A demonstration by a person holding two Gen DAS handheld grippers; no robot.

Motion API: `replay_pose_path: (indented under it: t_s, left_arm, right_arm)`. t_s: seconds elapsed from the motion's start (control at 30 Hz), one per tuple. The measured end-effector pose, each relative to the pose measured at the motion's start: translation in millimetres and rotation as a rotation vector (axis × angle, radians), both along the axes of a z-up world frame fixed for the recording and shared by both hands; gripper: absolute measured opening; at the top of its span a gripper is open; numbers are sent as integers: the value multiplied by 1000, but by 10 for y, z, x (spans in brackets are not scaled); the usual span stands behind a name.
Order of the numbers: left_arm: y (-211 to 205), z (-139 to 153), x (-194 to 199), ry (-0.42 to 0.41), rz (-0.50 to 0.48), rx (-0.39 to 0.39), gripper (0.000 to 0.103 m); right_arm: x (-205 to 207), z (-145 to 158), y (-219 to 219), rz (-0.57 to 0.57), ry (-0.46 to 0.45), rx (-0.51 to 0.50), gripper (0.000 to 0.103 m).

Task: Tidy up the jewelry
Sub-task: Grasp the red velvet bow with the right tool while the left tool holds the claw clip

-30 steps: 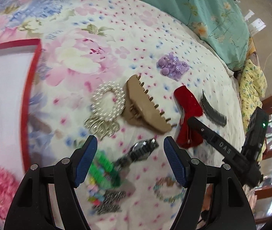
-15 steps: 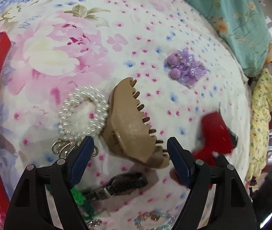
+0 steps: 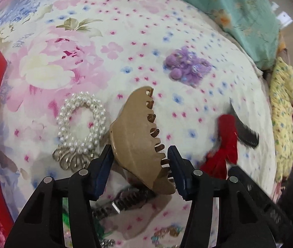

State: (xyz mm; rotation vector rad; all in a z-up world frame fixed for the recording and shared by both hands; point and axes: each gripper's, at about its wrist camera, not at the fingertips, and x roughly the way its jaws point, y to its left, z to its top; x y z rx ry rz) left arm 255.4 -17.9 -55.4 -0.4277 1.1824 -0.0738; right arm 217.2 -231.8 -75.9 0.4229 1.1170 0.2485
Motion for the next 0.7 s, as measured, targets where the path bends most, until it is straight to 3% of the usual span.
replay_pose_path:
  t_s: [0.17,0.37,0.5,0.57,0.7]
  left_arm:
    - [105,77,-288,-35,-26,-21,53]
    - [281,317,-633,-90,-33,-14,53]
    - [442,481,-821,-129,-20,-10,53]
    - [502,527,-884,-139,-11,-5,53]
    - [683,577,-1014,-150,25,-8,53]
  right_arm:
    - [111,-68,226,14,-14,-59,61]
    - [196,-97,482,63,-114,-253,39]
    - [137,2,421,68,-148,-198,28]
    - [81,89,402,73,-174,-153,15]
    - [5,236,457,104,-195,-119,15]
